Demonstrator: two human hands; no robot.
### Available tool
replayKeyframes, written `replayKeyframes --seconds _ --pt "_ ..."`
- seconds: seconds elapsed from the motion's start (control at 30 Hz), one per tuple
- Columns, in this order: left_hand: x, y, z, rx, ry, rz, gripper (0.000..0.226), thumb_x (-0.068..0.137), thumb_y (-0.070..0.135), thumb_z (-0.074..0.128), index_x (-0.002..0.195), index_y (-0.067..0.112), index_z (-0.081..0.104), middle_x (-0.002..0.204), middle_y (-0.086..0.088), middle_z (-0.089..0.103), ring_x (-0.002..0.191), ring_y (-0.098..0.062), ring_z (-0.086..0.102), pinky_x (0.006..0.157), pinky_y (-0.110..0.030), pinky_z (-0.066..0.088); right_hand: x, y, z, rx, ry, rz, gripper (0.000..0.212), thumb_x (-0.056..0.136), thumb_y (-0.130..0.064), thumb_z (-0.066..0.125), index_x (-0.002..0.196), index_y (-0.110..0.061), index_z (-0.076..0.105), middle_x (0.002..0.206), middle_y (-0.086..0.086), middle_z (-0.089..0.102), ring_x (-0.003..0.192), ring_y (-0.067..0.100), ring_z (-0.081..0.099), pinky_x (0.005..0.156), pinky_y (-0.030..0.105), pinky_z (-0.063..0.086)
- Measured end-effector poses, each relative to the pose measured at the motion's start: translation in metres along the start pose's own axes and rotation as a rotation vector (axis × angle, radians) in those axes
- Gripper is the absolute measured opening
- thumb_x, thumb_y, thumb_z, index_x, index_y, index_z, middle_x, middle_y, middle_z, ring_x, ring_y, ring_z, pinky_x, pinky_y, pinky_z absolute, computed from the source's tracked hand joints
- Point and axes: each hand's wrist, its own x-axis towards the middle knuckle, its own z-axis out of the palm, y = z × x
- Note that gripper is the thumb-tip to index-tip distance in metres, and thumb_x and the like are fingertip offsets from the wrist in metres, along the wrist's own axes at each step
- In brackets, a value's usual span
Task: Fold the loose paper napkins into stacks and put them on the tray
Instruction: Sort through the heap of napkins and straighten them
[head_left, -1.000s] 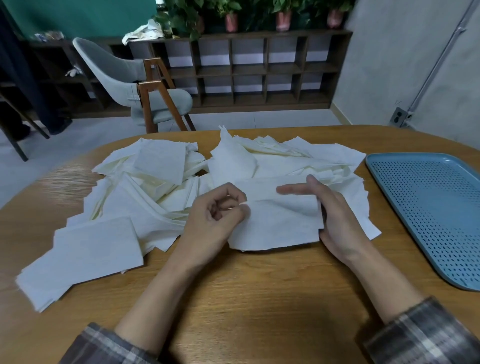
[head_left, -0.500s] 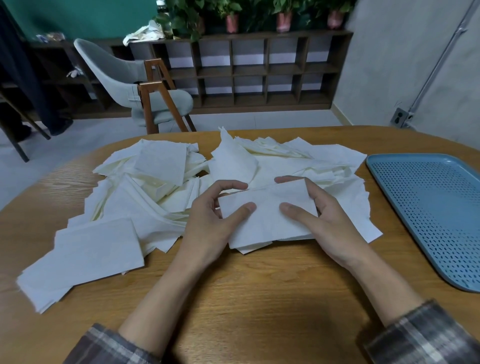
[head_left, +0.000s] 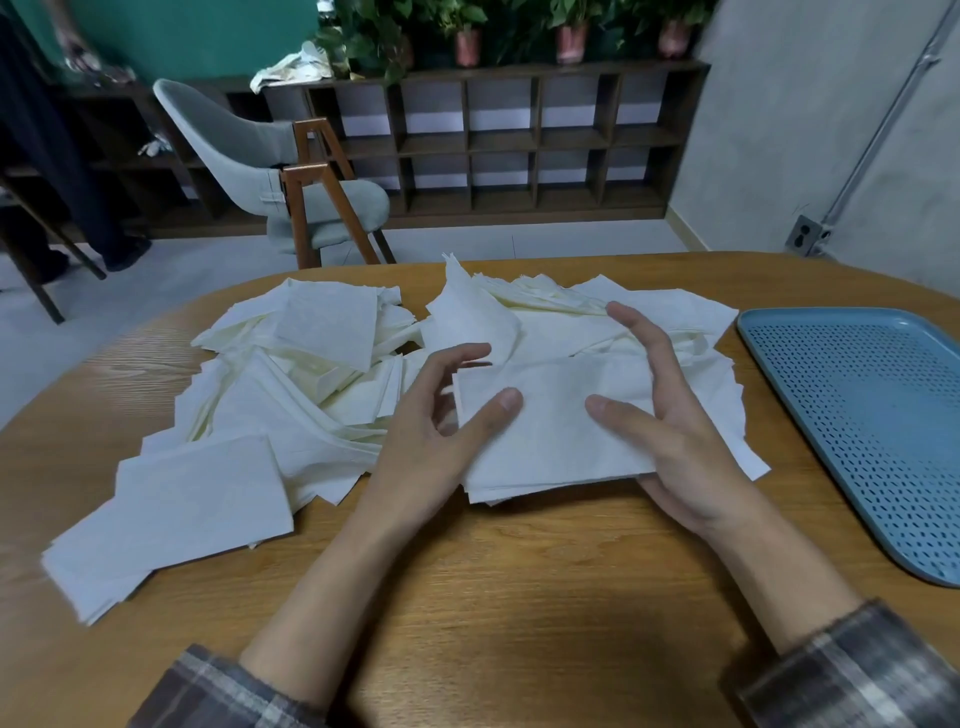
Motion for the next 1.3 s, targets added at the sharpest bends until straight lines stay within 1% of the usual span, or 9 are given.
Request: replayKeyframes --seconds 0.13,0.23,0.33,0.53,0.63,0.73,0.9,1.1,1.3 --pt "-0.001 0.000 0.000 -0.026 -0.045 -0.006 0.045 0.093 0.025 0.079 0.132 0.039 0.062 0.101 0.012 0.078 0.085 -0.005 0.075 0.066 -0.018 0.055 -0.001 0.002 0.003 -0.115 0.023 -0.001 0.069 0.097 -0.009 0.071 0.146 -0.049 0.042 0.134 -0.017 0.065 0.127 0.013 0.064 0.103 0.036 0.056" --pt "0.001 -0.005 -0.001 0.053 0.024 0.072 0.046 0.094 0.022 0.079 0.131 0.039 0.061 0.106 0.018 0.074 0.092 -0.005 0.072 0.069 -0.019 0.055 -0.002 0.001 0.001 -0.114 -0.047 0.005 0.049 0.094 -0.017 0.077 0.136 -0.037 0.061 0.134 -0.011 0.066 0.131 0.014 0.059 0.108 0.035 0.049" --pt "0.002 -0.010 0.000 0.147 0.015 0.135 0.048 0.095 0.026 0.078 0.135 0.041 0.056 0.117 0.022 0.068 0.107 -0.003 0.067 0.081 -0.021 0.055 -0.002 0.000 0.000 -0.254 -0.062 -0.024 0.025 0.097 -0.007 0.071 0.117 -0.021 0.078 0.124 -0.013 0.074 0.126 0.003 0.061 0.101 0.014 0.043" --pt "0.003 -0.021 -0.005 0.627 -0.070 0.305 0.057 0.078 0.053 0.088 0.123 0.042 0.056 0.127 0.023 0.043 0.113 -0.002 0.053 0.085 -0.016 0.045 0.004 0.009 -0.007 -0.423 0.191 -0.045 0.036 0.098 0.003 0.065 0.114 -0.026 0.079 0.119 -0.022 0.075 0.125 -0.009 0.059 0.102 0.003 0.037" --pt "0.001 -0.022 -0.008 0.818 -0.253 0.317 0.057 0.074 0.065 0.085 0.118 0.044 0.056 0.119 0.024 0.046 0.104 0.001 0.051 0.080 -0.011 0.041 0.004 0.010 -0.007 -0.444 0.223 -0.053 0.037 0.098 0.003 0.064 0.114 -0.028 0.079 0.118 -0.024 0.075 0.124 -0.011 0.058 0.101 0.002 0.037" --pt "0.003 -0.026 -0.008 0.907 -0.293 0.358 0.034 0.083 0.055 0.078 0.109 0.038 0.065 0.105 0.020 0.055 0.098 -0.001 0.052 0.074 -0.016 0.037 0.003 0.011 -0.006 -0.456 0.216 -0.053 0.038 0.098 0.003 0.063 0.113 -0.027 0.079 0.118 -0.025 0.075 0.123 -0.011 0.058 0.101 0.002 0.036" --pt "0.001 -0.026 -0.006 0.804 -0.196 0.408 0.006 0.092 0.035 0.069 0.094 0.031 0.073 0.091 0.017 0.065 0.085 -0.004 0.062 0.069 -0.026 0.050 0.003 0.012 -0.007 -0.473 0.220 -0.061 0.038 0.098 0.002 0.063 0.113 -0.028 0.078 0.119 -0.024 0.074 0.124 -0.010 0.058 0.102 0.002 0.036" --pt "-0.006 -0.011 -0.001 0.515 -0.115 0.357 0.008 0.093 0.016 0.073 0.089 0.023 0.073 0.084 0.018 0.069 0.080 -0.003 0.063 0.070 -0.008 0.039 0.004 0.013 -0.005 -0.474 0.217 -0.055 0.039 0.100 0.000 0.062 0.116 -0.031 0.078 0.122 -0.026 0.073 0.125 -0.011 0.056 0.103 0.003 0.036" --pt "-0.007 0.000 -0.005 0.148 -0.145 0.208 0.006 0.097 0.021 0.073 0.092 0.024 0.074 0.082 0.014 0.071 0.076 -0.001 0.062 0.069 -0.011 0.042 0.003 0.014 -0.005 -0.493 0.212 -0.060 0.039 0.101 -0.001 0.061 0.115 -0.033 0.078 0.123 -0.025 0.072 0.128 -0.008 0.056 0.109 0.011 0.039"
